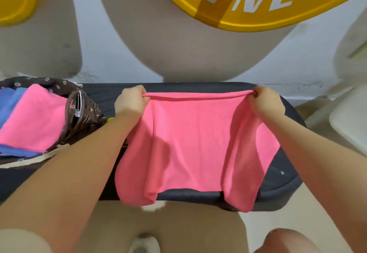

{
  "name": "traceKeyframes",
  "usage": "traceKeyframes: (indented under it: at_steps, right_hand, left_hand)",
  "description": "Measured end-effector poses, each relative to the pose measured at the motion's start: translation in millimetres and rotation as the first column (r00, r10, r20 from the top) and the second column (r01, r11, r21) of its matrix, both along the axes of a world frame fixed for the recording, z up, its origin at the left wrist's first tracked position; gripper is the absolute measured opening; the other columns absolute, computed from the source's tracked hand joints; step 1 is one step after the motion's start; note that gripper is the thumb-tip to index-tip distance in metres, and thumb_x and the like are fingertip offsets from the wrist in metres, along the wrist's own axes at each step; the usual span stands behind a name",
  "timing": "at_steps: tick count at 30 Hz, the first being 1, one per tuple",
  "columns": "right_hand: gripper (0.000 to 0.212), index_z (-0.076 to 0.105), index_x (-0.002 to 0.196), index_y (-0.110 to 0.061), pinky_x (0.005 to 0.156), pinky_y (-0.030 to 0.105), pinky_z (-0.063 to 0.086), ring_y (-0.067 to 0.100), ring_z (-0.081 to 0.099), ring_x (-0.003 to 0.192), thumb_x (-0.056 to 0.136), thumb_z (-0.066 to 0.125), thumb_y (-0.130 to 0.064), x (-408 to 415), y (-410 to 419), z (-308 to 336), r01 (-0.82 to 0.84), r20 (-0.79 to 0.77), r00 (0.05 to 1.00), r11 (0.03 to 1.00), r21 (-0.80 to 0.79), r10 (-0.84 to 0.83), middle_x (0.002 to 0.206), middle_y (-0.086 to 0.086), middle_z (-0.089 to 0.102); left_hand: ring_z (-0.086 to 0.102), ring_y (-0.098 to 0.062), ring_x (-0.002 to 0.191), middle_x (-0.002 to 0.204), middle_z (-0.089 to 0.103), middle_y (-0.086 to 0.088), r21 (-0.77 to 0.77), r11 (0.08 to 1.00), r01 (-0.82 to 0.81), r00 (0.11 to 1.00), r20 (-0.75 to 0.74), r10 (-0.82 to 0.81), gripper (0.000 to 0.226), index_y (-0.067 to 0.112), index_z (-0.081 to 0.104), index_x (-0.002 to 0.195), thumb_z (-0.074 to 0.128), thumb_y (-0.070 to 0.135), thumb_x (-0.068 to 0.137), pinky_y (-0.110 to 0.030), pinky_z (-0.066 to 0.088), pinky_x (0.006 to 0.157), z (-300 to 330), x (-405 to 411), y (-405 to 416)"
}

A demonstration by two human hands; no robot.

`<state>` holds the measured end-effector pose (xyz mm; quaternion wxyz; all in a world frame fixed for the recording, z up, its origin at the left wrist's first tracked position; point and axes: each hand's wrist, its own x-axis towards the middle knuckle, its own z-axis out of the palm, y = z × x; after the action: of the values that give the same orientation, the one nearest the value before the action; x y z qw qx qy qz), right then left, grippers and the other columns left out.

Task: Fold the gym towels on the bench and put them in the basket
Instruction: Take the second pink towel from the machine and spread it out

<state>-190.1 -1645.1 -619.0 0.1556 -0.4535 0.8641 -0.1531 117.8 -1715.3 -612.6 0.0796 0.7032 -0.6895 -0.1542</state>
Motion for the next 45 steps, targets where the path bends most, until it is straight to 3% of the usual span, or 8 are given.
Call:
traceKeyframes:
  at_steps: [6,13,18,28,32,35,39,45]
  right_hand:
    - [0.040,0.046,0.124,0.000,0.095,0.047,0.036,0.041,0.039,0.120,0.084,0.045,-0.005,32.6,-15.2,-3.6,-0.109,-0.268,0.953,0.986,0.127,0.139,0.131,0.025,0.042]
    - [0.075,0.062,0.109,-0.006,0.091,0.043,0.042,0.037,0.050,0.110,0.069,0.011,-0.043,188.1,-34.4,-14.0,-0.789,-0.066,0.615,0.613,-0.051,0.786,0.121,0.016,0.056]
    - [0.030,0.059,0.115,-0.012,0.087,0.043,0.045,0.033,0.053,0.110,0.091,0.042,-0.018,269.4,-41.7,-32.8,-0.923,-0.026,0.379,0.380,0.054,0.925,0.120,0.013,0.055]
    - [0.027,0.051,0.119,-0.013,0.061,0.032,0.033,0.035,0.060,0.099,0.093,0.045,-0.021,283.6,-62.6,-17.5,-0.855,-0.260,0.133,0.243,0.459,0.956,0.111,0.017,0.060]
    - [0.026,0.048,0.114,-0.008,0.067,0.036,0.036,0.041,0.058,0.101,0.092,0.043,-0.019,278.8,-66.3,-18.2,-0.811,-0.216,0.506,0.546,0.210,0.835,0.111,0.024,0.060]
    - [0.024,0.053,0.110,-0.005,0.077,0.040,0.043,0.041,0.057,0.103,0.091,0.043,-0.017,286.2,-77.5,-14.8,-0.684,-0.059,0.729,0.727,-0.050,0.682,0.110,0.024,0.062]
    - [0.027,0.054,0.114,-0.005,0.085,0.035,0.040,0.035,0.055,0.111,0.090,0.042,-0.009,304.5,-80.4,-11.3,-0.624,0.052,0.766,0.761,-0.178,0.640,0.119,0.016,0.063]
    - [0.066,0.014,0.149,-0.007,0.105,0.022,0.021,0.026,0.031,0.139,0.090,0.043,0.001,301.3,-54.5,-18.6,-0.801,0.203,0.584,0.598,-0.009,0.786,0.153,0.013,0.026]
  left_hand:
    - [0.040,-0.034,0.122,0.132,0.043,-0.016,-0.078,0.974,0.215,0.972,0.113,-0.206,0.055,0.010,0.036,0.138,0.053,0.024,0.088,-0.043,0.032,0.097,-10.4,10.4,-0.1]
    - [0.052,-0.032,0.098,0.105,0.051,-0.014,-0.020,0.998,0.063,0.998,0.024,-0.062,0.020,0.007,0.055,0.098,0.055,0.025,0.089,-0.039,0.038,0.075,-29.9,80.2,73.0]
    - [0.055,-0.029,0.091,0.091,0.047,-0.006,0.159,0.987,0.002,1.000,-0.009,-0.001,0.035,0.011,0.054,0.086,0.046,0.045,0.092,-0.035,0.036,0.068,-45.5,108.5,113.3]
    - [0.050,-0.029,0.096,0.099,0.051,-0.008,0.187,0.982,0.033,0.989,-0.150,-0.004,0.025,0.009,0.057,0.082,0.058,0.034,0.088,-0.039,0.041,0.080,-53.5,99.2,135.0]
    - [0.045,-0.015,0.069,0.068,0.043,0.003,0.279,0.960,-0.029,0.838,-0.517,0.175,0.022,0.015,0.043,0.073,0.053,0.022,0.091,-0.018,0.033,0.057,-39.6,113.3,133.0]
    - [0.039,-0.005,0.060,0.067,0.040,0.008,0.236,0.962,-0.139,0.769,-0.586,0.255,0.013,0.016,0.043,0.086,0.055,0.018,0.091,-0.008,0.033,0.055,-28.9,128.4,133.3]
    - [0.052,-0.014,0.075,0.087,0.056,0.001,0.206,0.945,-0.252,0.797,-0.510,0.324,0.023,0.016,0.046,0.103,0.061,0.024,0.088,-0.018,0.037,0.061,-24.1,148.3,133.9]
    - [0.058,-0.033,0.103,0.116,0.055,-0.013,0.201,0.943,-0.265,0.963,0.105,0.249,0.047,0.008,0.037,0.119,0.057,0.037,0.088,-0.040,0.044,0.074,-27.7,157.2,143.3]
